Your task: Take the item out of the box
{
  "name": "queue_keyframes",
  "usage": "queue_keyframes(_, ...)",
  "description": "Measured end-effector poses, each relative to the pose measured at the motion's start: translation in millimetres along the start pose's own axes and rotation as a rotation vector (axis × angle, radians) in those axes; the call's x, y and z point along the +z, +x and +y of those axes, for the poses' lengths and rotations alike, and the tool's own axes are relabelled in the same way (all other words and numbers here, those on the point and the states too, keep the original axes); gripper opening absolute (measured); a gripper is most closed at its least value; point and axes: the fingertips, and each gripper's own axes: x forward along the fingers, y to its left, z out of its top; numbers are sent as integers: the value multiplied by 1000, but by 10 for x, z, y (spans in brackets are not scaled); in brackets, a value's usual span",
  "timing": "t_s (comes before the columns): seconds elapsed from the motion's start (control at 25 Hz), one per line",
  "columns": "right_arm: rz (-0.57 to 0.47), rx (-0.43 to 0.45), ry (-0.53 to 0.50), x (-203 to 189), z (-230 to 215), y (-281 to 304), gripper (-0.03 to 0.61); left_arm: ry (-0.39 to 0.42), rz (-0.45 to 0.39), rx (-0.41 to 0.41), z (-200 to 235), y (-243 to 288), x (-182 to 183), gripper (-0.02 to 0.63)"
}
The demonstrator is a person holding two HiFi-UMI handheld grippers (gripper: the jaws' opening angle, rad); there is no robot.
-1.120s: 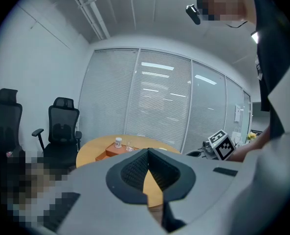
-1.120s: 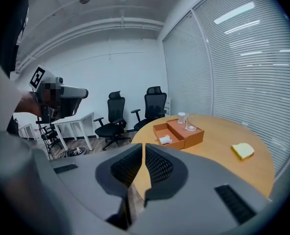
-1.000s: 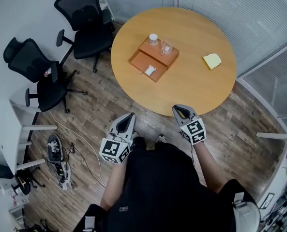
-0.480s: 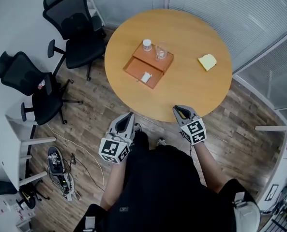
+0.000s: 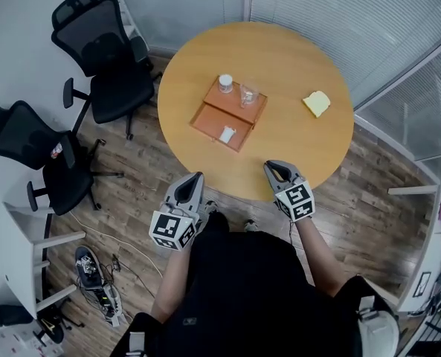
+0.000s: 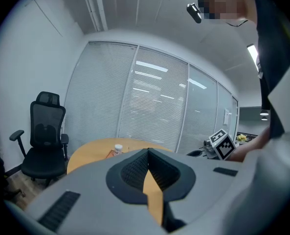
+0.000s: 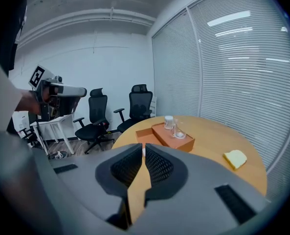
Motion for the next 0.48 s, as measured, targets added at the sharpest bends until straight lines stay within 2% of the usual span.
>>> queue_keyframes(0.48, 47, -73, 35, 136, 90, 494, 14, -4, 12, -108, 606, 228, 90, 6)
